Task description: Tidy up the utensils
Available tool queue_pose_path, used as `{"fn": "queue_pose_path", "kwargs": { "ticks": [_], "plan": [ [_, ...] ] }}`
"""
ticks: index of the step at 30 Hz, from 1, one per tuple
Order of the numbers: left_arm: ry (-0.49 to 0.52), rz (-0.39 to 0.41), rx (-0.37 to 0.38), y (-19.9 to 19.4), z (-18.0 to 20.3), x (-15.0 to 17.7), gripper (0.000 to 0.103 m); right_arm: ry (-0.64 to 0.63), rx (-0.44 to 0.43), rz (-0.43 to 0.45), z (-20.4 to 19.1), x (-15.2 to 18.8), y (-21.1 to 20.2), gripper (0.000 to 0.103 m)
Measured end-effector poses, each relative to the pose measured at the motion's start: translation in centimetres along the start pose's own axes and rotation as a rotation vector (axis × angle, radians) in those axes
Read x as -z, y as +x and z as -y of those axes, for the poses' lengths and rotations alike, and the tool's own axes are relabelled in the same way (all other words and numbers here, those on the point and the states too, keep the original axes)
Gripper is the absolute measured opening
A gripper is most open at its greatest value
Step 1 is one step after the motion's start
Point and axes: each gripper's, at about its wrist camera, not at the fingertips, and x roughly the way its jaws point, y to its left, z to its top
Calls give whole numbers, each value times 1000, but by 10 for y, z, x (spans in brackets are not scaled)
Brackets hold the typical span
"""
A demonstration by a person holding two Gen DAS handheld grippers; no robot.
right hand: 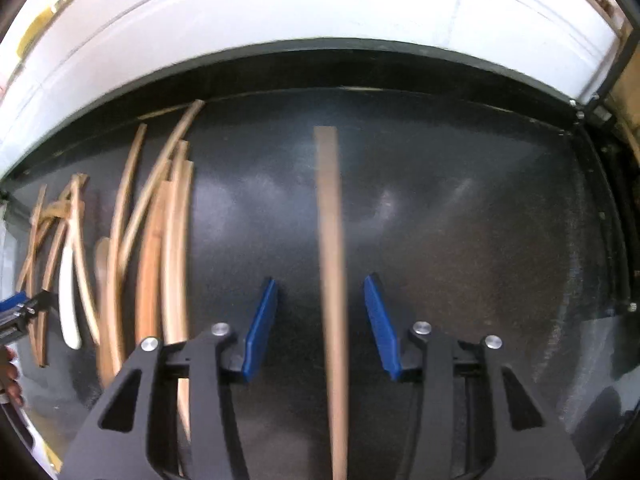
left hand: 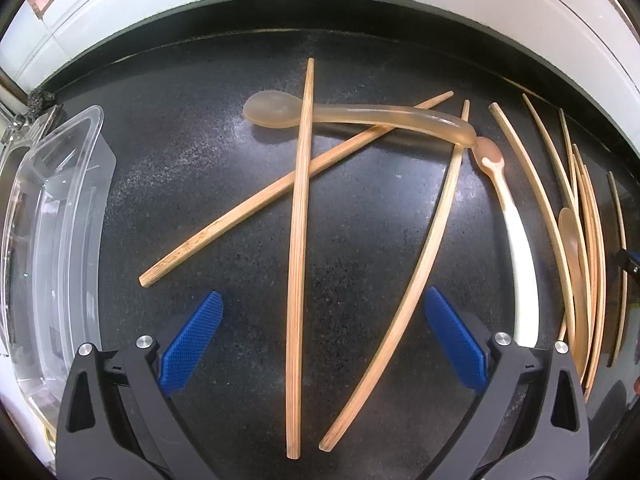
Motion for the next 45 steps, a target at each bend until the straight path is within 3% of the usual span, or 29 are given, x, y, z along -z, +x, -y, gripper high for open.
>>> {"fn": "queue_pose_path", "kwargs": {
  "ticks": [7, 10, 12, 14, 15, 16, 17, 18, 20, 21, 24, 28, 33, 41, 45],
  "plan": [
    [1, 4, -1, -1, 1, 0, 98, -35, -18, 10, 9, 3, -6, 48],
    [3, 12, -1, -2, 1, 2, 98, -48, -43, 27, 8, 2, -9, 15],
    [13, 22, 0, -4, 4, 5, 95, -48, -62, 29, 7, 7, -13, 9],
    [38, 55, 4, -10, 10, 7, 79, -56, -61, 41, 6, 13, -17, 8],
    [51, 74, 4, -14, 13, 7, 58, -58, -61, 44, 4, 13, -18, 8],
    [61, 87, -6, -17, 16, 6, 47, -57, -60, 45, 2, 14, -17, 8],
    [55, 89, -1, -18, 18, 5, 44, -52, -61, 42, 2, 14, -17, 8],
    [49, 95, -6, -19, 18, 5, 30, -47, -64, 39, 2, 14, -18, 8],
    [43, 102, 2, -20, 18, 4, 19, -33, -70, 32, -1, 12, -17, 8],
    [23, 92, 39, -21, 15, 4, 8, -23, -79, 30, 0, 14, -17, 8],
    [-46, 65, 104, -22, 7, 6, 6, -1, -98, 49, 2, 14, -27, 8],
    [-42, 84, 118, -36, 6, 11, 6, -22, -112, 73, -7, 16, -47, 8],
    [-59, 119, 196, -66, -9, 16, 6, -67, -118, 120, -21, 27, -74, 8],
    [-42, 154, 199, -91, -13, 27, 6, -87, -146, 137, -28, 46, -84, 8],
    [-26, 141, 199, -86, -9, 34, 6, -83, -150, 137, -25, 53, -86, 8]
  ]
}}
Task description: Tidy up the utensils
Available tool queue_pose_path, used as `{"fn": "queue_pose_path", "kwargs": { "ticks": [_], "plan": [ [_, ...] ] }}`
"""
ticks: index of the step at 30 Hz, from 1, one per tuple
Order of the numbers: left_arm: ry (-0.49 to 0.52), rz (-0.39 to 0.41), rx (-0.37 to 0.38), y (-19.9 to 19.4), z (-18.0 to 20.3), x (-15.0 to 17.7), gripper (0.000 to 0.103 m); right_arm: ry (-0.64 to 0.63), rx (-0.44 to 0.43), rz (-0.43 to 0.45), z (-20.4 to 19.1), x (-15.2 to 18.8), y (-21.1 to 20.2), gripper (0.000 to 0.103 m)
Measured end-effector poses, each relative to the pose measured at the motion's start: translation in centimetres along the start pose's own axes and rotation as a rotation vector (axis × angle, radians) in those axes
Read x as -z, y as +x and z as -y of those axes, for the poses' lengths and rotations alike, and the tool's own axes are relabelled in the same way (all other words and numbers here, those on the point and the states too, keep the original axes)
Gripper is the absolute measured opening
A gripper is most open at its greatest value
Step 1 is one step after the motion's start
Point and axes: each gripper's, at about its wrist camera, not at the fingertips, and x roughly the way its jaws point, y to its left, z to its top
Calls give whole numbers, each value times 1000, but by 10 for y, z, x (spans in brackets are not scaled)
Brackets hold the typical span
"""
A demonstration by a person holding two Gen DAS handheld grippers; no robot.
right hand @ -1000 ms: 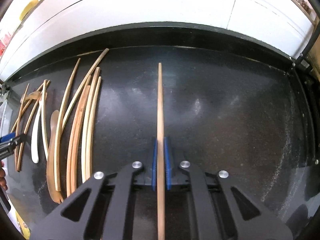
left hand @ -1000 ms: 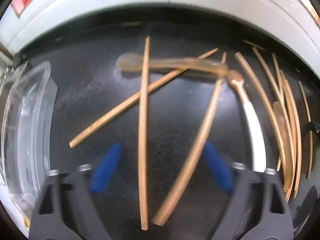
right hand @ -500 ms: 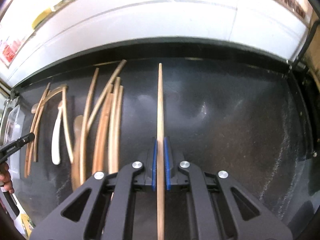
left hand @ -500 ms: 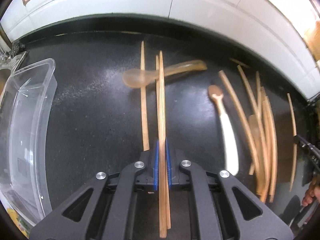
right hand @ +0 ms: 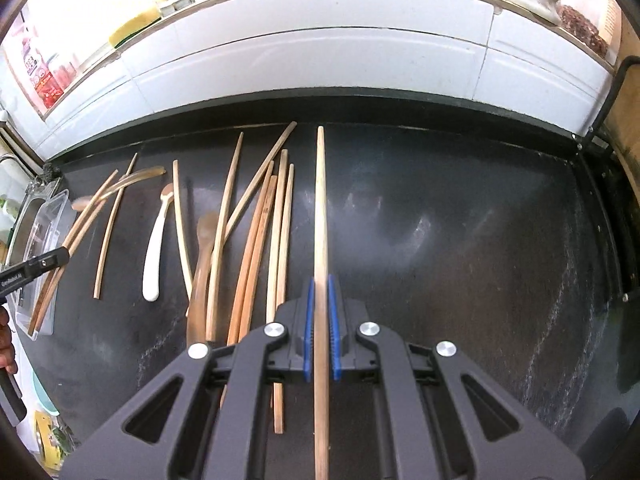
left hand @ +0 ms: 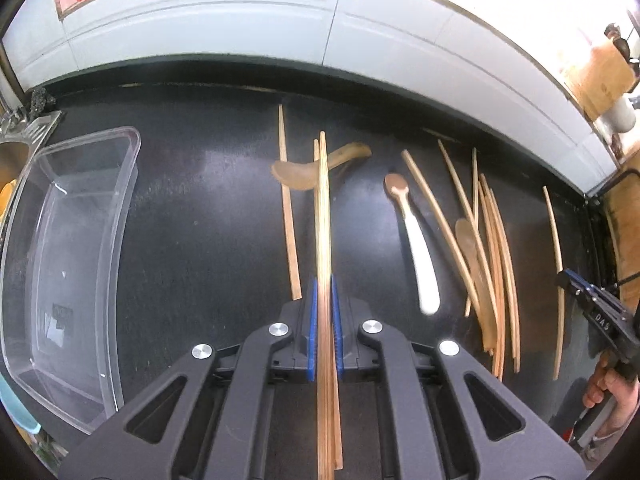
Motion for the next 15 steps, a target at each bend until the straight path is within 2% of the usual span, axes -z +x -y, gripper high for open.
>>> {"fn": "queue_pose_path", "kwargs": {
  "ticks": [2, 5, 7, 10, 15],
  "plan": [
    [13, -8, -1, 5, 1, 2, 6, 0, 4, -1, 1, 2, 0, 8],
    [74, -66, -27, 20, 4, 12, 6, 7, 7, -9, 4, 8, 0, 8],
    [64, -84, -28, 26, 0, 16, 6, 11, 11, -16, 7, 13, 0, 8],
    [35, -80, -13, 28, -5, 18, 6, 17, 15, -22, 11, 19, 0, 8],
    [45, -76, -23, 28, -6, 16, 6, 29, 25, -32, 18, 24, 1, 8]
  ]
}}
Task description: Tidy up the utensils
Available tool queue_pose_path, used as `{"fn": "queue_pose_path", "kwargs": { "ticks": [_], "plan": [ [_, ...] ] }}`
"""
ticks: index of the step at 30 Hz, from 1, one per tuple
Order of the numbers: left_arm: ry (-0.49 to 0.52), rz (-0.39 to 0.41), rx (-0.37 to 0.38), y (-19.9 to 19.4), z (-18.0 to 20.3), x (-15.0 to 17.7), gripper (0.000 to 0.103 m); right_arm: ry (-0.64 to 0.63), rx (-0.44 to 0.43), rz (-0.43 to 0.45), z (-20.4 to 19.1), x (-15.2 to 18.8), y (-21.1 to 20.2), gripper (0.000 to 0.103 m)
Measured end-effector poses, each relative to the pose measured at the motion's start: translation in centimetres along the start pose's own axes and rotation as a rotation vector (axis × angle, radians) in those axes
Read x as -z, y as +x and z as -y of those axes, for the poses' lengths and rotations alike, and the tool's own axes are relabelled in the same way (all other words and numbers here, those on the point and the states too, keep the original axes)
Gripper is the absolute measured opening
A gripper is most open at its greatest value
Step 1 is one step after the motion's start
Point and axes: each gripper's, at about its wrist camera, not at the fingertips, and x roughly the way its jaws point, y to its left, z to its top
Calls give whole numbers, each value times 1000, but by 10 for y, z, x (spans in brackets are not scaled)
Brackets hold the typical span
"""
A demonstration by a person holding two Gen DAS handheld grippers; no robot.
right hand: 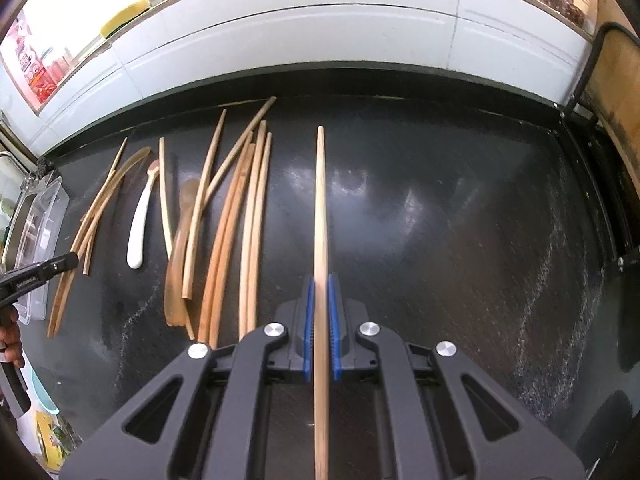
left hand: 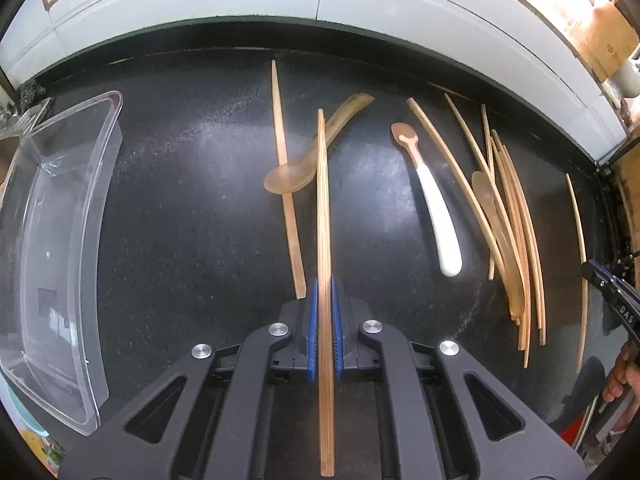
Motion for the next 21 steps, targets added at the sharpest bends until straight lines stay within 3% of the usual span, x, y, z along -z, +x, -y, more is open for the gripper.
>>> {"fn": "queue_pose_path", "kwargs": {
  "ticks": [4, 8, 18, 20, 21],
  "plan": [
    [17, -77, 6, 9, 3, 0, 9, 5, 6, -14, 5, 4, 3, 8],
    [21, -49, -5, 6, 3, -2, 9, 7, 8, -25, 7, 8, 8, 8],
    [57, -83, -11, 17, 21, 4, 9, 13, 6, -35, 6, 7, 12, 8],
    [35, -81, 11, 14, 23, 4, 21, 14, 4, -31, 7, 6, 11, 8],
    [27, -85, 15, 12, 25, 5, 61, 16, 4, -29, 8, 6, 11, 8]
  ]
}}
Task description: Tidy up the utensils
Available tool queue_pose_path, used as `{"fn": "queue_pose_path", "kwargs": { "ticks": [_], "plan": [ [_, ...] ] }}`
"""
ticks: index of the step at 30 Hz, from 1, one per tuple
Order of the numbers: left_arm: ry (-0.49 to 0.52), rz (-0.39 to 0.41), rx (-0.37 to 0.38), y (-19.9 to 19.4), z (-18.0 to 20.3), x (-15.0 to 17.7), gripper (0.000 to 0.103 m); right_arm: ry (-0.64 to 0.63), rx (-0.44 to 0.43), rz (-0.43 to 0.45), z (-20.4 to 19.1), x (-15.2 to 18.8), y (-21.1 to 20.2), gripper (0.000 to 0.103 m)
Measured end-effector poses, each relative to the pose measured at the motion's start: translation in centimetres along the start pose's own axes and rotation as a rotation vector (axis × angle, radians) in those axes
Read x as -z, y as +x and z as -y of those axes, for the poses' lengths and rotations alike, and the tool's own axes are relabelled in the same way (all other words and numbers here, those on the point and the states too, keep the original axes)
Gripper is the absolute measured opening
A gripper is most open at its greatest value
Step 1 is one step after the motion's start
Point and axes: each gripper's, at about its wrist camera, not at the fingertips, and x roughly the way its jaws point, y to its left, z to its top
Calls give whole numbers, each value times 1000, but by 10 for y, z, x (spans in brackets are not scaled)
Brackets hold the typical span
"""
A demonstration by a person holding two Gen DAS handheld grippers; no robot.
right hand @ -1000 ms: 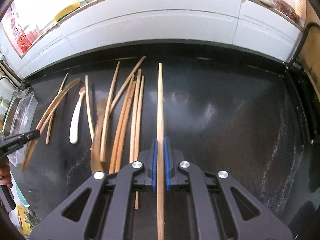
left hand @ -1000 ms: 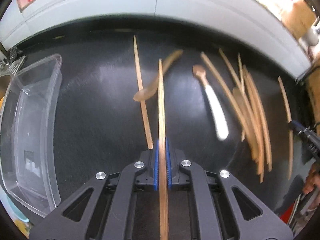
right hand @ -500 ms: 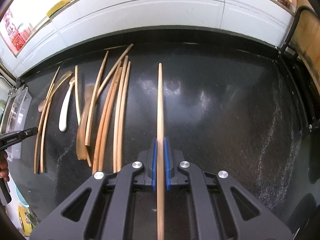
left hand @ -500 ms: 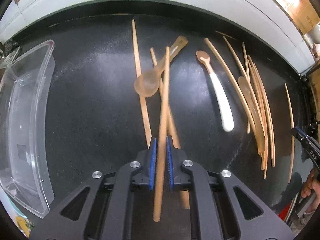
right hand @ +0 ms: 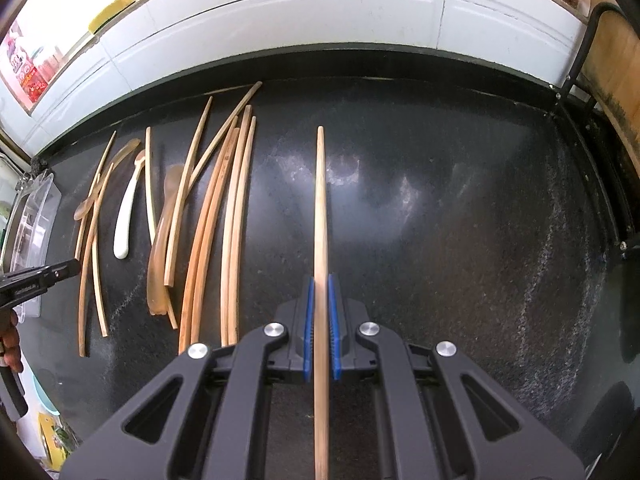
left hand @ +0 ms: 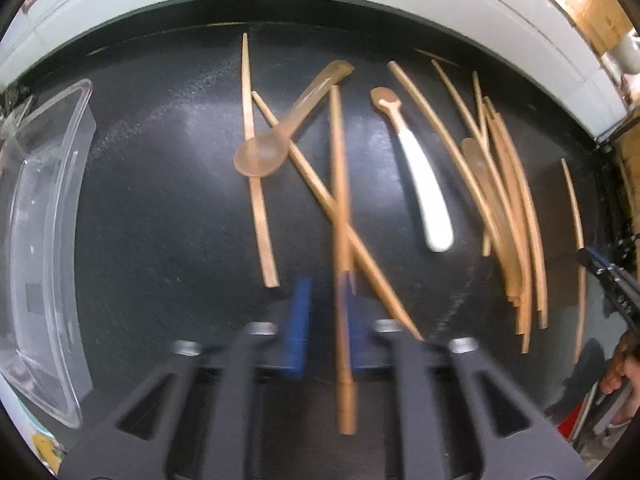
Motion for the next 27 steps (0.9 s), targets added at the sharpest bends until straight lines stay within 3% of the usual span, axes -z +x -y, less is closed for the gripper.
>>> {"fn": "queue_pose_path", "kwargs": {
  "ticks": [1, 3, 5, 7, 9, 14, 17, 18, 20, 21, 27],
  "plan": [
    [-6, 9, -14, -3, 3, 2, 96, 1, 0, 2, 1, 0, -1, 8],
    [31, 68, -40, -10, 11, 7, 95, 7, 1, 5, 3, -1, -2, 8],
    [76, 50, -76, -5, 19, 7, 86, 13, -2, 6, 5, -2, -3, 8],
    [63, 41, -71, -3, 18, 7, 62, 12, -5, 8, 6, -2, -4, 8],
    [41, 23, -71, 0, 13, 6, 49, 9, -5, 11, 6, -2, -5, 8],
    [33, -19, -48, 8, 10, 16, 47, 15, -3, 10, 8, -2, -4, 8],
    [62, -7, -76, 15, 18, 18, 47, 20, -2, 4, 9, -1, -1, 8],
    [83, 4, -92, 17, 22, 17, 43, 22, -3, 3, 9, -1, -1, 8],
    [130, 39, -143, 19, 30, 18, 22, 23, -3, 3, 10, 0, 0, 8],
    [151, 56, -154, 20, 32, 17, 6, 24, -4, 3, 10, -1, 0, 8],
    [94, 89, -117, 13, 26, 4, 6, 26, -15, 6, 11, 1, -4, 8]
  ]
}}
